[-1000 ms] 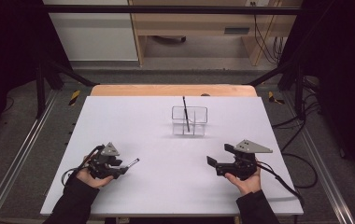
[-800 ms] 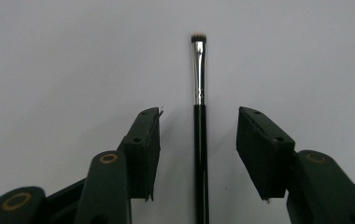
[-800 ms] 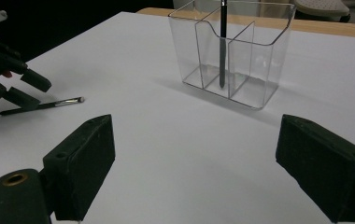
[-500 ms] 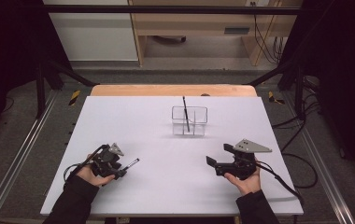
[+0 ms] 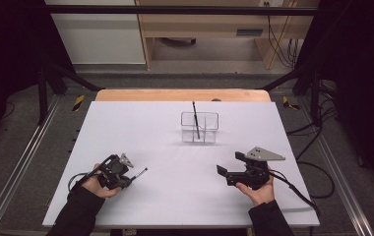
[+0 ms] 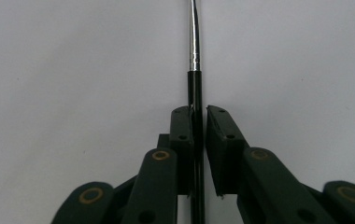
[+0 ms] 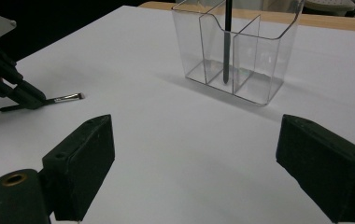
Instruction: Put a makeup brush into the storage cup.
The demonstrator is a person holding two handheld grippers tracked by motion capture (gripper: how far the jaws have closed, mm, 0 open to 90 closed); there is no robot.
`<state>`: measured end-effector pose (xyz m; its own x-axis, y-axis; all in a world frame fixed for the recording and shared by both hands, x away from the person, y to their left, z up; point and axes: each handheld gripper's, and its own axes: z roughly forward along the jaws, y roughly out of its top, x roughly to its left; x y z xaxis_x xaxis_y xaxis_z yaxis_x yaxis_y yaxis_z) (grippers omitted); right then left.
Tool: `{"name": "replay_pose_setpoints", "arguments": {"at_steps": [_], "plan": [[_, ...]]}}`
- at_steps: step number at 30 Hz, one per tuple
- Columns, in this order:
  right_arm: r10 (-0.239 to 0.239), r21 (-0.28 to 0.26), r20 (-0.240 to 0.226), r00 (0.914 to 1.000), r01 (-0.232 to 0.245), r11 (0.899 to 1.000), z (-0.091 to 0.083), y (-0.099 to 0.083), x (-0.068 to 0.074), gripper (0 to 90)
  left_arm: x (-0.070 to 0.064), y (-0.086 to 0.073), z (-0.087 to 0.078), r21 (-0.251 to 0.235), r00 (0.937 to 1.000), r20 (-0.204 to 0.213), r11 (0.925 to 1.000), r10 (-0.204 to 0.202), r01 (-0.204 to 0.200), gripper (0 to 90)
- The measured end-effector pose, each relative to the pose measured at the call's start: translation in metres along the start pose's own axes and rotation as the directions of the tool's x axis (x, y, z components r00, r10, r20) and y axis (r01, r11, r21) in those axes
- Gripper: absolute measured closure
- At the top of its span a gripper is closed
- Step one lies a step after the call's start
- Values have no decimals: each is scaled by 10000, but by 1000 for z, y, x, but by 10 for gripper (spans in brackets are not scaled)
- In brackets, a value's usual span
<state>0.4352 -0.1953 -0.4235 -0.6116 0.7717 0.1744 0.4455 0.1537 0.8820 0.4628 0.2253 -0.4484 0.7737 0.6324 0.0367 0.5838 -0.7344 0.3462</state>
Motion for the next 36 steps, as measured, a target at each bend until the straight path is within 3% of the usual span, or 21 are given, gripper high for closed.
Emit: {"name": "replay_pose_setpoints", "arguments": {"at_steps": [14,22,26,36], "plan": [[32,8,-33,10000,-32,10000,0,0,0,120,0,-1,-1,-116,9999,50,9999,-107,108,834],[34,21,-35,10000,-34,10000,1,0,0,120,-1,0,-9,-738,9999,41,9972,-99,102,834],[35,-22,-45,10000,-35,10000,0,0,0,121,-2,0,-14,-1245,9997,153,9920,-200,218,834],[13,-86,-70,10000,-14,10000,-1,1,1,120,-7,1,-21,-1931,9993,78,9805,-362,371,834]]}}
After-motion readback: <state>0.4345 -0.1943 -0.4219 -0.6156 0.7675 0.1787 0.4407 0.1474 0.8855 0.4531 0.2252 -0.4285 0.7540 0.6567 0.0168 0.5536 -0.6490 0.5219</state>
